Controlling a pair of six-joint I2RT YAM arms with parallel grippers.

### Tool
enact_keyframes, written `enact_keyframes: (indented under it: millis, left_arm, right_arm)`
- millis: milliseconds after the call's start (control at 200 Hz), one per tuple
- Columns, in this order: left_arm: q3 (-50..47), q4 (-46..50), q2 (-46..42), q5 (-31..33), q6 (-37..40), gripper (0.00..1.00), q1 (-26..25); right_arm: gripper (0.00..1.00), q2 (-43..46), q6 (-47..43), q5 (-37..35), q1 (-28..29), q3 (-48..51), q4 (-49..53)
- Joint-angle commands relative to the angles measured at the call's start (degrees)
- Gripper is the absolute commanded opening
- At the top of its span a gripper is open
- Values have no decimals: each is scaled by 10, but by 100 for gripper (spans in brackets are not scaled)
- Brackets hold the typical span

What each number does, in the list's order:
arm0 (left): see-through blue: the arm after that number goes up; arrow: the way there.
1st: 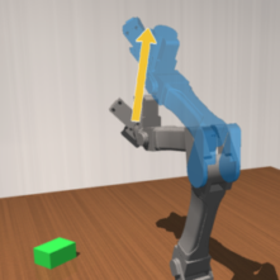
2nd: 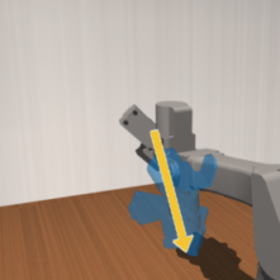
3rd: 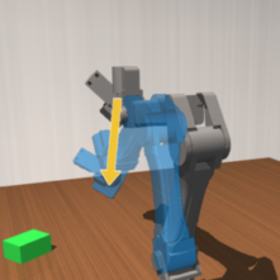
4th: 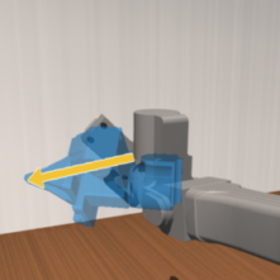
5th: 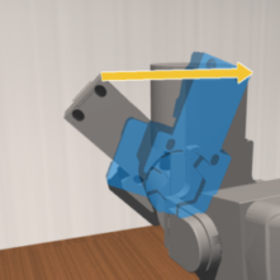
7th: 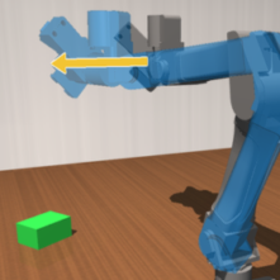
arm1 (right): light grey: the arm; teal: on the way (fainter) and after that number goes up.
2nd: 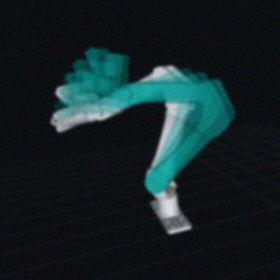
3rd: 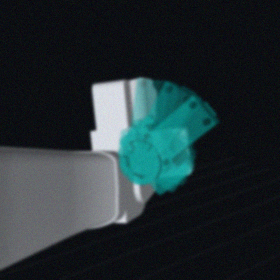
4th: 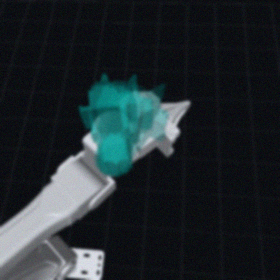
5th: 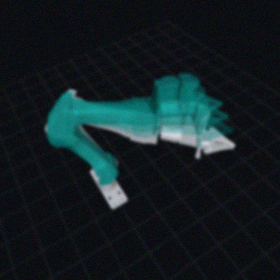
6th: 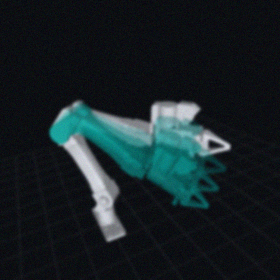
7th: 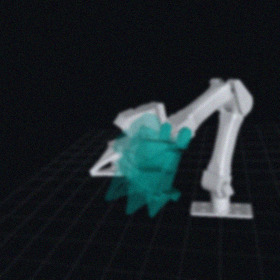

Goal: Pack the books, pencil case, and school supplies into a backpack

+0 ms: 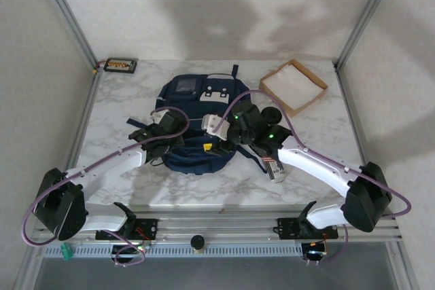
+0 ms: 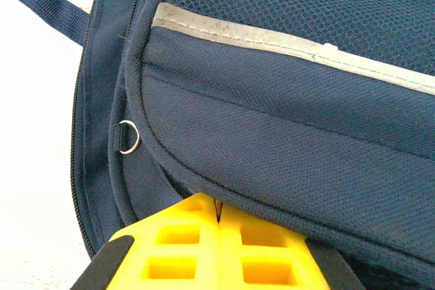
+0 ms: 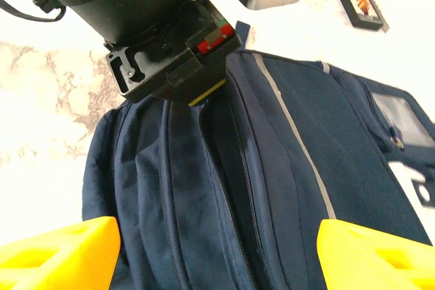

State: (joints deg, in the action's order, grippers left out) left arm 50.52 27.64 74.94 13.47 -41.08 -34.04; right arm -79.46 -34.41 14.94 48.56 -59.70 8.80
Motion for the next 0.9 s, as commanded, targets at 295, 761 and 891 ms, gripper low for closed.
enact_keyframes:
  millis: [295, 761, 891]
  left_arm:
    - [11, -18, -18, 6, 8, 0, 5]
    - [-3, -14, -42, 8, 8, 0, 27]
    - [-2, -14, -41, 6, 9, 0, 28]
  right_arm:
    - [61, -117, -121, -33, 19, -35, -139]
    - [45, -138, -194, -42, 21, -30, -154]
    - [41, -152, -189, -75, 21, -21, -182]
